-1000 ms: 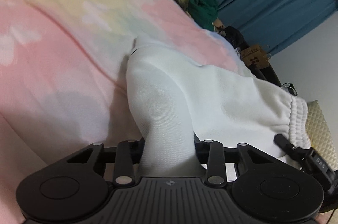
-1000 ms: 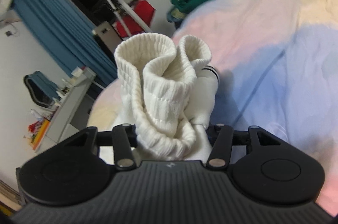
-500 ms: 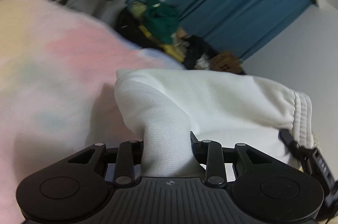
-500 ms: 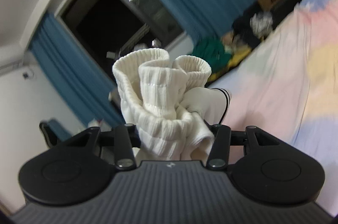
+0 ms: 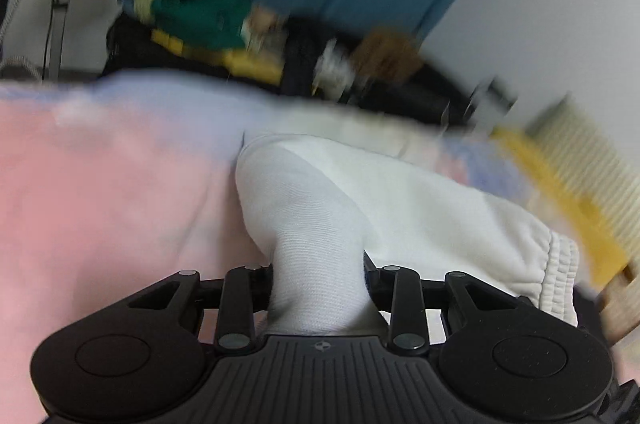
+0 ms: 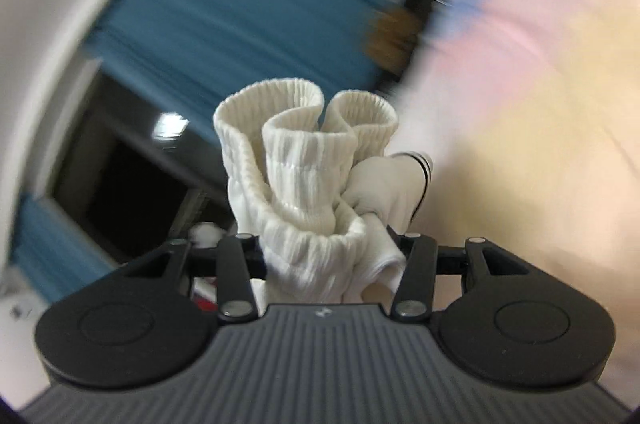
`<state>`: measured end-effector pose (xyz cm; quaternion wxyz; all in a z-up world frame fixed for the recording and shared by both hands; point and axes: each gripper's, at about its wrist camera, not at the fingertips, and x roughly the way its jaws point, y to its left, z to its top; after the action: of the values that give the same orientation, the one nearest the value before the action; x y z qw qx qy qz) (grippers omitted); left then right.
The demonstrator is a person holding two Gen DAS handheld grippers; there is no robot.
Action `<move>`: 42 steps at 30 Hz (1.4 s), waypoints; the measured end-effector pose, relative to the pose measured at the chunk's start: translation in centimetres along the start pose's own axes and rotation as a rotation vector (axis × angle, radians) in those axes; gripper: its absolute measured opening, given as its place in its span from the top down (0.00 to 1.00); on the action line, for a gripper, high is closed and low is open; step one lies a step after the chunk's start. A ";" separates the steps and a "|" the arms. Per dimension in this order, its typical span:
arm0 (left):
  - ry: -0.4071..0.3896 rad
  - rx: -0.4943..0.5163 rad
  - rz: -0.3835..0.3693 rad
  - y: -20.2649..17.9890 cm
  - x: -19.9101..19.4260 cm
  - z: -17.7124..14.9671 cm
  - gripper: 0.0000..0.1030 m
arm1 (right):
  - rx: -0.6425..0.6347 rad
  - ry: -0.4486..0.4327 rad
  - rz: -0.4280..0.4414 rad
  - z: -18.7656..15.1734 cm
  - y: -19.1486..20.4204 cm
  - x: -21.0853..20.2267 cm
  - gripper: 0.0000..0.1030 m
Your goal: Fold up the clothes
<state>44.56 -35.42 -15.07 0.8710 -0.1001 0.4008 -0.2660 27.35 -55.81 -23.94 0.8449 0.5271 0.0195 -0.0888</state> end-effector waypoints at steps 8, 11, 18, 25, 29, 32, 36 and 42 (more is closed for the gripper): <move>0.068 0.077 0.126 -1.9 -2.9 -0.7 0.51 | 0.109 0.040 -0.112 -1.3 -4.2 0.3 0.40; 0.092 0.106 0.172 -2.6 -4.0 -0.9 0.45 | 0.116 0.051 -0.168 -1.7 -3.4 -0.1 0.36; 0.056 0.183 0.210 -5.4 -11.2 -1.4 0.18 | -0.039 0.089 -0.339 -1.9 1.1 -6.0 0.24; -0.047 0.259 0.216 -9.1 -22.7 -3.8 0.10 | -0.284 0.118 -0.354 -2.1 8.2 -12.2 0.24; -0.131 0.306 0.239 -11.0 -29.2 -6.1 0.00 | -0.401 0.125 -0.301 -2.6 12.5 -15.9 0.24; -0.194 0.341 0.255 -12.5 -34.0 -7.8 0.00 | -0.496 0.128 -0.268 -3.0 15.9 -17.8 0.17; -0.264 0.378 0.288 -13.8 -38.8 -10.5 0.00 | -0.627 0.137 -0.225 -4.0 20.0 -20.1 0.14; -0.318 0.385 0.308 -13.3 -41.6 -14.9 0.00 | -0.790 0.126 -0.214 -7.6 24.0 -24.1 0.14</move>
<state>5.93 -23.43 7.12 0.9560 0.0887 0.2119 -0.1826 8.24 -35.63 -2.96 0.9653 0.1618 0.1588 -0.1294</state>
